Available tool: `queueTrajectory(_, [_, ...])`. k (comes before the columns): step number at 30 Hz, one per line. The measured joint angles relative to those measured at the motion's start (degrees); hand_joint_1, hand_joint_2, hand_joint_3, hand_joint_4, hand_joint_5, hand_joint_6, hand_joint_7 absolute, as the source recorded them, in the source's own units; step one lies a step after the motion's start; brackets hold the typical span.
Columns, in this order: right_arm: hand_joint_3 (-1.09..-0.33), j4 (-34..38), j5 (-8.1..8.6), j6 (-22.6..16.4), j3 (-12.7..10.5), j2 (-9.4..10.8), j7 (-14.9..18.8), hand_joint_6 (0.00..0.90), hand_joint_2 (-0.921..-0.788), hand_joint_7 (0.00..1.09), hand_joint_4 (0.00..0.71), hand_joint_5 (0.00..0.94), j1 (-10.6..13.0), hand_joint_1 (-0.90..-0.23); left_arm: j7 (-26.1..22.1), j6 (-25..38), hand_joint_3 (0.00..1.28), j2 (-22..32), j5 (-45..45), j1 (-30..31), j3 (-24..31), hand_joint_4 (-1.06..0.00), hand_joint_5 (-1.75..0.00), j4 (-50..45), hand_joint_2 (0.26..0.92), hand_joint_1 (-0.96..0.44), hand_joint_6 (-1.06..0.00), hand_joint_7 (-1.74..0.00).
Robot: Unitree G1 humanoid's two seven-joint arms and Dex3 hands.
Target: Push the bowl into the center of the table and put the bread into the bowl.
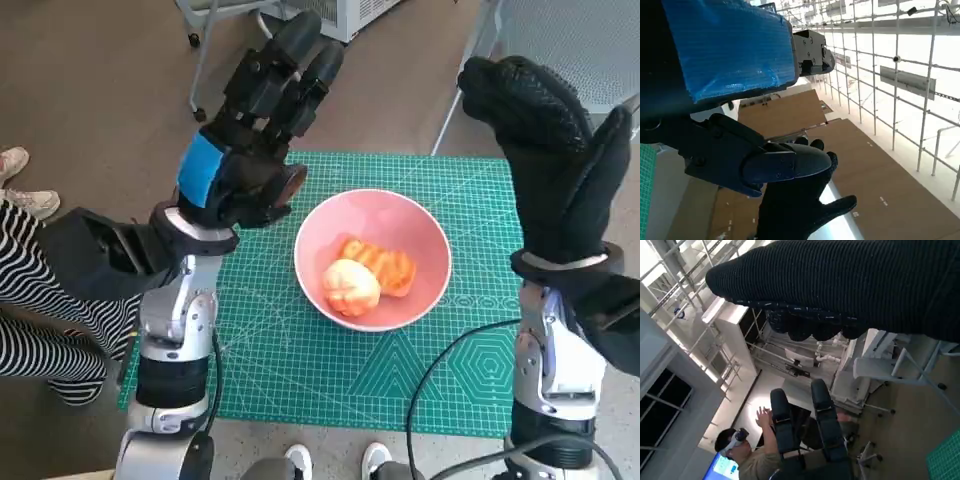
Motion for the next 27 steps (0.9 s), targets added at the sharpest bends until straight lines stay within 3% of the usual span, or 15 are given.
queueTrajectory(27, [-0.630,0.82,-0.08,-0.04,0.36,-0.06,-0.02,0.094,-0.921,0.52,0.216,0.003,-0.24,-0.691,-0.13,-1.63,0.52,0.77,0.80,0.96,-1.99,-0.05,-0.02,-0.46,0.921,-0.70,0.00,-0.30])
